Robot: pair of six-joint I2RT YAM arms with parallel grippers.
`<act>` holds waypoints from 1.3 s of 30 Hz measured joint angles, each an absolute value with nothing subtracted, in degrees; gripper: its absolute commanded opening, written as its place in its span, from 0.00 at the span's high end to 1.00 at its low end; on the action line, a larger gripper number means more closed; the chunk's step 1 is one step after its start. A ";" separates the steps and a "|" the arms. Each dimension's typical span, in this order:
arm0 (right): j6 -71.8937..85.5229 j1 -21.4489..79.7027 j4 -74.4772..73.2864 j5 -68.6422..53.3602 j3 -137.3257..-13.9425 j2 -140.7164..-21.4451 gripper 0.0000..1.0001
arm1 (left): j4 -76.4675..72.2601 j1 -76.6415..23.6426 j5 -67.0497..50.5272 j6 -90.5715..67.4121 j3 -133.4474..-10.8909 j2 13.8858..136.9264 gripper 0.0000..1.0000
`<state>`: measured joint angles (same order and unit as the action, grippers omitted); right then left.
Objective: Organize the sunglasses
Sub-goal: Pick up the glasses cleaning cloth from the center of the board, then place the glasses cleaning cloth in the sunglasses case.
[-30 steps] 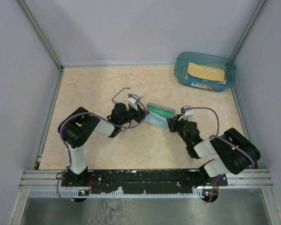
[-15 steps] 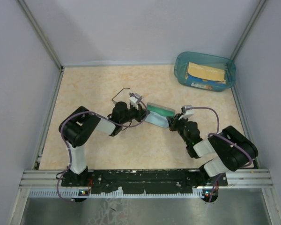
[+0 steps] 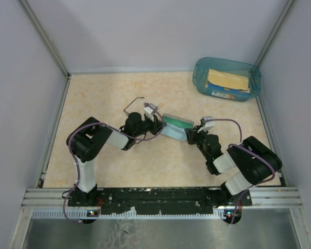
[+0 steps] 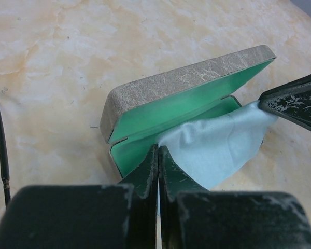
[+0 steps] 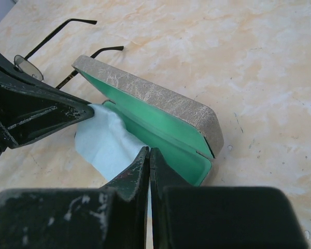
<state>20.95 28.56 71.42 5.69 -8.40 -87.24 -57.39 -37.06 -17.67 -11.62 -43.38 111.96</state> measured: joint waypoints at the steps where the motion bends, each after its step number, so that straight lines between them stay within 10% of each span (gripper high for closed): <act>1: 20.88 28.53 71.77 5.69 -8.40 -87.33 1.00 | -57.39 -37.06 -17.67 -11.60 -43.38 111.98 1.00; 39: 20.58 27.55 76.73 4.60 -8.40 -92.09 1.00 | -57.39 -36.91 -18.11 -10.63 -45.19 114.34 1.00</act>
<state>20.58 27.55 76.73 4.60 -8.40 -92.09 -57.39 -36.91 -18.11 -10.63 -45.19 114.34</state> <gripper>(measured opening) 0.006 0.005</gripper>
